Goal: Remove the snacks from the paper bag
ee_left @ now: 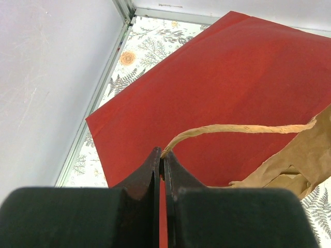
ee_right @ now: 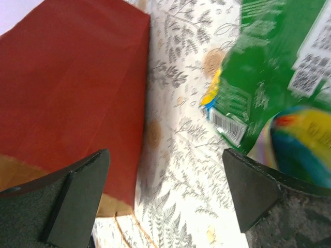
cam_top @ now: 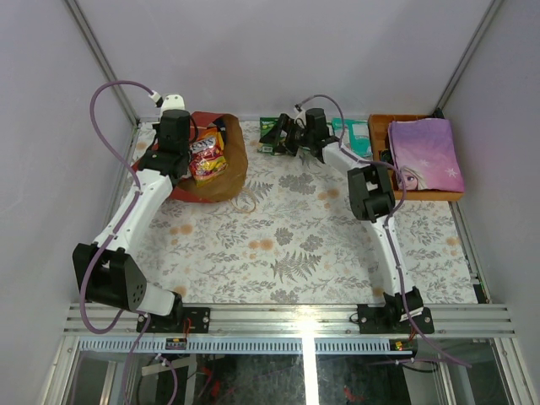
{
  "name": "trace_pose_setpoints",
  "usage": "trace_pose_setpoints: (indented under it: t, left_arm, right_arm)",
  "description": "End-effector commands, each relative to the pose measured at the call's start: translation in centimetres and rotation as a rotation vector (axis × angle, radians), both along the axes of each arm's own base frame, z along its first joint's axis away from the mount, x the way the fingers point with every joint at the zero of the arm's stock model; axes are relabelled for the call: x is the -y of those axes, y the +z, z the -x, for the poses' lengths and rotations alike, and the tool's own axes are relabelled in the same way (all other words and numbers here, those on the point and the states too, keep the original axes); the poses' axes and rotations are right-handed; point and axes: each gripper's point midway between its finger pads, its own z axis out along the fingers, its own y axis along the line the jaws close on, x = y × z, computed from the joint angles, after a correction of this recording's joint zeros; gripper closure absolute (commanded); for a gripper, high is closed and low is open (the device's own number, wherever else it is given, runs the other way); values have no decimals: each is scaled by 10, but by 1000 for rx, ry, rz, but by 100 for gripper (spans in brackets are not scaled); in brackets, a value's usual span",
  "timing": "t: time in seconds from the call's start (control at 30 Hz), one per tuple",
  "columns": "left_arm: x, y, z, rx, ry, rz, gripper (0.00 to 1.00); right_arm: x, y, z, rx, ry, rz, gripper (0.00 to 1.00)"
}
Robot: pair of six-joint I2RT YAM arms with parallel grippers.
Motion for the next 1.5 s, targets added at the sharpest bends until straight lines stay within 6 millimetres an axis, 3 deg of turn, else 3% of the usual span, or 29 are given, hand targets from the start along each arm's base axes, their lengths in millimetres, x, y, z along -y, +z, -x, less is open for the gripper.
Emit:
trace_pose_setpoints:
  t: [0.0, 0.2, 0.3, 0.37, 0.47, 0.57, 0.7, 0.8, 1.03, 1.17, 1.33, 1.4, 1.47]
  left_arm:
    - [1, 26, 1, 84, -3, 39, 100]
    - [10, 27, 3, 85, -30, 53, 100]
    - [13, 26, 3, 80, -38, 52, 100]
    - [13, 27, 4, 83, -33, 51, 100]
    - [15, 29, 5, 92, -38, 50, 100]
    - [16, 28, 5, 91, -44, 50, 100]
    - [15, 29, 7, 94, -39, 46, 100]
    - [17, 31, 8, 101, -46, 51, 100]
    - [20, 33, 7, 106, -61, 54, 100]
    - [21, 30, 7, 104, -67, 57, 100]
    - [20, 29, 7, 101, -66, 53, 100]
    - [22, 29, 7, 103, -74, 57, 100]
    - [22, 28, 7, 100, -81, 58, 100]
  right_arm:
    - [-1, 151, 14, 320, 44, -153, 0]
    - [19, 211, 52, 464, -25, -187, 0]
    - [28, 205, 79, 496, -112, -156, 0]
    - [23, 200, 106, 525, -147, -158, 0]
    - [6, 188, 149, 536, -194, -213, 0]
    - [-26, 171, 186, 483, -179, -289, 3]
    - [-75, 152, 211, 379, -130, -335, 12]
    - [-97, 110, 199, 230, -180, -222, 14]
    - [-123, 45, 157, -2, -296, -42, 13]
    - [-137, 22, 139, -57, -314, 45, 19]
    - [-139, -12, 121, -109, -385, 142, 24]
    - [-136, -25, 116, -128, -411, 186, 33]
    - [-134, -41, 115, -156, -425, 240, 35]
